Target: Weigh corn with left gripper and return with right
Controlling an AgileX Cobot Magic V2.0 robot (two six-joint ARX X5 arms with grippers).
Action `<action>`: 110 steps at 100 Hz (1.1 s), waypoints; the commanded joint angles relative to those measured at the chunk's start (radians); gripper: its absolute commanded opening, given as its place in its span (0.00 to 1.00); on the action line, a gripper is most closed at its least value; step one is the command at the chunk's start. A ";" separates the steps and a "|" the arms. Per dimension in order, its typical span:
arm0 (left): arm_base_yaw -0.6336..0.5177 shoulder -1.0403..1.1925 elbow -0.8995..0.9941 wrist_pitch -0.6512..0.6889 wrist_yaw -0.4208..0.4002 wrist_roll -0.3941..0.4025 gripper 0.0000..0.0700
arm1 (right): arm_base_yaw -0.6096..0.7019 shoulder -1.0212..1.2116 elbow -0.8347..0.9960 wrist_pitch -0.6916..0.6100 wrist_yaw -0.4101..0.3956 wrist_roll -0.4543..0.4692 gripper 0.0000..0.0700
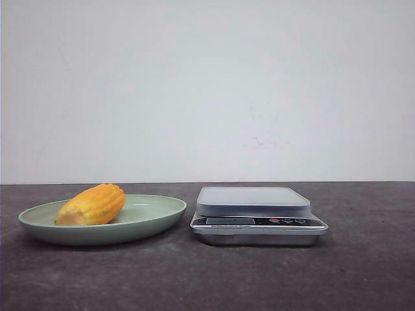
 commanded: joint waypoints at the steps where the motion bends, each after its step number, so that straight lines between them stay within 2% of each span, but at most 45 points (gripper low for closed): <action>1: 0.002 -0.001 -0.018 -0.010 0.003 0.071 0.01 | 0.001 -0.003 -0.002 0.011 0.000 -0.005 0.00; 18: 0.002 -0.001 -0.018 -0.054 0.011 0.181 0.01 | 0.000 -0.003 -0.002 0.010 0.000 -0.005 0.00; 26: 0.002 -0.001 -0.018 -0.054 0.013 0.204 0.01 | 0.001 -0.003 -0.002 0.010 0.000 -0.005 0.00; 110: 0.002 -0.001 -0.017 -0.053 0.020 0.189 0.02 | 0.001 -0.003 -0.002 0.011 0.000 -0.005 0.00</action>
